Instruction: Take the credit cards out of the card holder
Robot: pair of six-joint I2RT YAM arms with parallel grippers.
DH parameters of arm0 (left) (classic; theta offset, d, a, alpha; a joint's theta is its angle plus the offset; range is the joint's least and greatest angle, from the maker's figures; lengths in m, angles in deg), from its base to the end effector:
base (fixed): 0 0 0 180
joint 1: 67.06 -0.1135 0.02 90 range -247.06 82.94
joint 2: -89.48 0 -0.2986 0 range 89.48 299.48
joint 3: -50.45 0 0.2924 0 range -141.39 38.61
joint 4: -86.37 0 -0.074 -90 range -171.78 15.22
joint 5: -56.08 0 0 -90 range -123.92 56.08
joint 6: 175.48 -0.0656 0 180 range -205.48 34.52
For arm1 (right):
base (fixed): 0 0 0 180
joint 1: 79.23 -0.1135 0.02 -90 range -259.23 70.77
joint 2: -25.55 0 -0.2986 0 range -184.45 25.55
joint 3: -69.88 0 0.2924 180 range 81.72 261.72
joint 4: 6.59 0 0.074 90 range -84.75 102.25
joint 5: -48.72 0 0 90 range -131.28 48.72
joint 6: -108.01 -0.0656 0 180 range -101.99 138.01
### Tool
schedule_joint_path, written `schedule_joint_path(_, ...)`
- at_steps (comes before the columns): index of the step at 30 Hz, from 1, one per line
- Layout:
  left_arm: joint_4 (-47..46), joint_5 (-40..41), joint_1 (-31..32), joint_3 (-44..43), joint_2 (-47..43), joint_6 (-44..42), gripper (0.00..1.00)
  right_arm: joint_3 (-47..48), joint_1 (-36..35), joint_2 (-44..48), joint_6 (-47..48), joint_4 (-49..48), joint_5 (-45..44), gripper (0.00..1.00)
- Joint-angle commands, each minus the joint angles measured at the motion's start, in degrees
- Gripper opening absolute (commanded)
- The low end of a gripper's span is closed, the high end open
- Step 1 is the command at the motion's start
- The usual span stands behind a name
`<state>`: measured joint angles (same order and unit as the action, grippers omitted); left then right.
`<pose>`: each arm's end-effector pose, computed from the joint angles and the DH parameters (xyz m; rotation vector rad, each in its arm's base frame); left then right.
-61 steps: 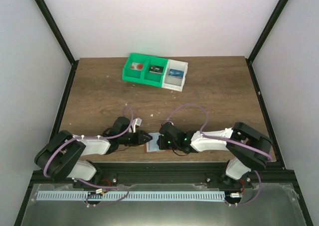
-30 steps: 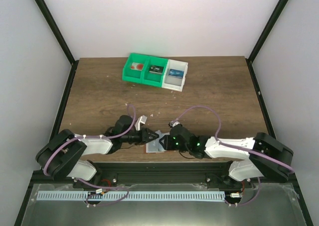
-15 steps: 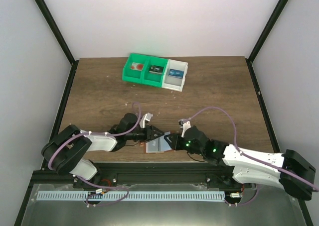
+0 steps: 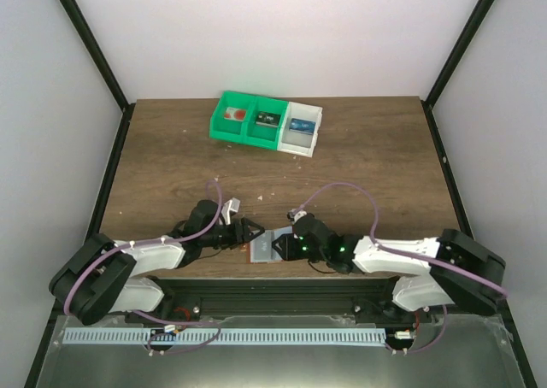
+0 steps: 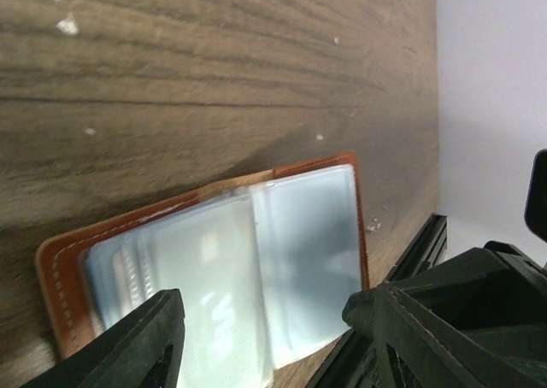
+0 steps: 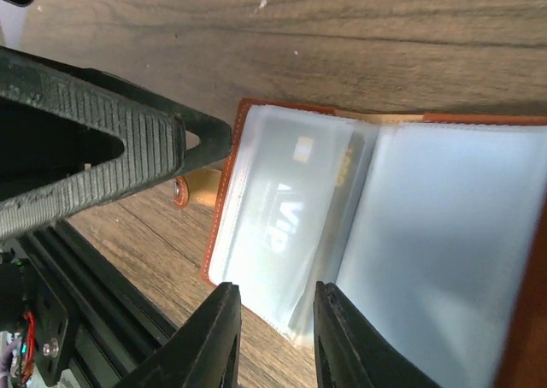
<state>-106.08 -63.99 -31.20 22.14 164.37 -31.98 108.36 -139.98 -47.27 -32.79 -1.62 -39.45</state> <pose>0.1845 -0.1739 0.1160 -0.0307 2.4614 -1.3741 0.1356 0.2464 0.1454 -0.2345 2.4766 0.9966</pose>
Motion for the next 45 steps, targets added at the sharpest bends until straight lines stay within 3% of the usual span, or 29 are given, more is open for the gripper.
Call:
schedule_joint_path(1, -0.77, 0.1, -0.53, 1.37, -0.03, -0.06, 0.63, 5.29, -0.46, -4.73, 0.97, -1.02, 2.24, 0.26)
schedule_joint_path(16, -3.83, -1.61, -0.8, 2.14, 2.94, 0.85, 0.63, 8.42, -0.51, -14.63, -0.82, 5.06, -0.91, 0.29)
schedule_joint_path(27, -2.99, -1.53, -0.83, 2.03, 2.22, 0.51, 0.63, 5.89, -0.51, -14.73, -2.0, 3.16, -2.09, 0.08)
schedule_joint_path(45, -0.55, -2.64, -0.84, 0.77, -2.05, 0.59, 0.64, 2.82, -0.41, -13.42, -3.16, -1.74, -0.51, 0.08)
